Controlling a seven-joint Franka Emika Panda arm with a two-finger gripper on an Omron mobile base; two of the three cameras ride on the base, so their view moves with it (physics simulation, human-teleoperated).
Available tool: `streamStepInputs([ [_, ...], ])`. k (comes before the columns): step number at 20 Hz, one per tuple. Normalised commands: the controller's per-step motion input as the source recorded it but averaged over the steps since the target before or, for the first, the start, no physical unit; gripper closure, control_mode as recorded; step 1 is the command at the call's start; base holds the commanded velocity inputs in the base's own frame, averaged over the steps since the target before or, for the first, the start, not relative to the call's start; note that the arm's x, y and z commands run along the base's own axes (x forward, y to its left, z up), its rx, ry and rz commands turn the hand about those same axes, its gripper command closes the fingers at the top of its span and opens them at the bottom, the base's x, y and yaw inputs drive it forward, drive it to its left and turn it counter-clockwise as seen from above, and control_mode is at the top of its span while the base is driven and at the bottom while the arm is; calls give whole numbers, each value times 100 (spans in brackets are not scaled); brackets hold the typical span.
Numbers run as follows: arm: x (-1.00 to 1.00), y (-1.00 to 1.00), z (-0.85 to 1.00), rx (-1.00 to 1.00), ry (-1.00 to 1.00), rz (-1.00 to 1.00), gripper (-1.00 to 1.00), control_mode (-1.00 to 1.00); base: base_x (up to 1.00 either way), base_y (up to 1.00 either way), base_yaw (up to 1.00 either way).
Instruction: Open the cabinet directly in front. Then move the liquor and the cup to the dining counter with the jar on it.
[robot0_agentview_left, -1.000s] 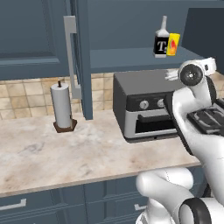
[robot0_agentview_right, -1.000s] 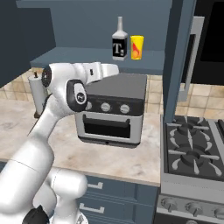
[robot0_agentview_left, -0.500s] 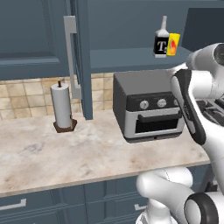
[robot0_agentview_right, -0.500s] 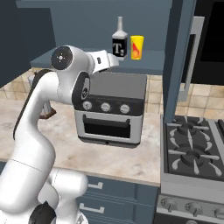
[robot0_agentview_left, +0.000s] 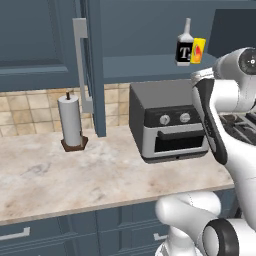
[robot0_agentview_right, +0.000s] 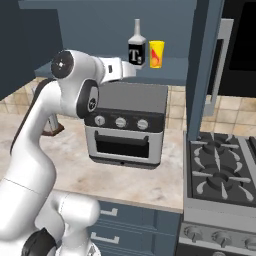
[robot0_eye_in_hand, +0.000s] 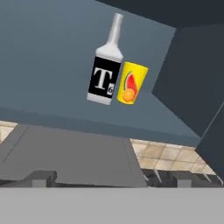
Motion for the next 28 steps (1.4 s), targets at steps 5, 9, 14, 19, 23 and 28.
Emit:
streamStepInputs([
  [5,0,0,22,7,0,-7,-100,-100,0,0,0],
  [9,2,0,51,10,-1,-1,-100,-100,0,0,0],
  [14,20,0,57,9,0,0,-100,-100,0,0,0],
  [19,40,0,25,8,0,0,-100,-100,0,0,0],
  [23,44,0,16,9,0,0,-100,-100,0,0,0],
  [28,37,0,0,4,0,0,-100,-100,0,0,0],
])
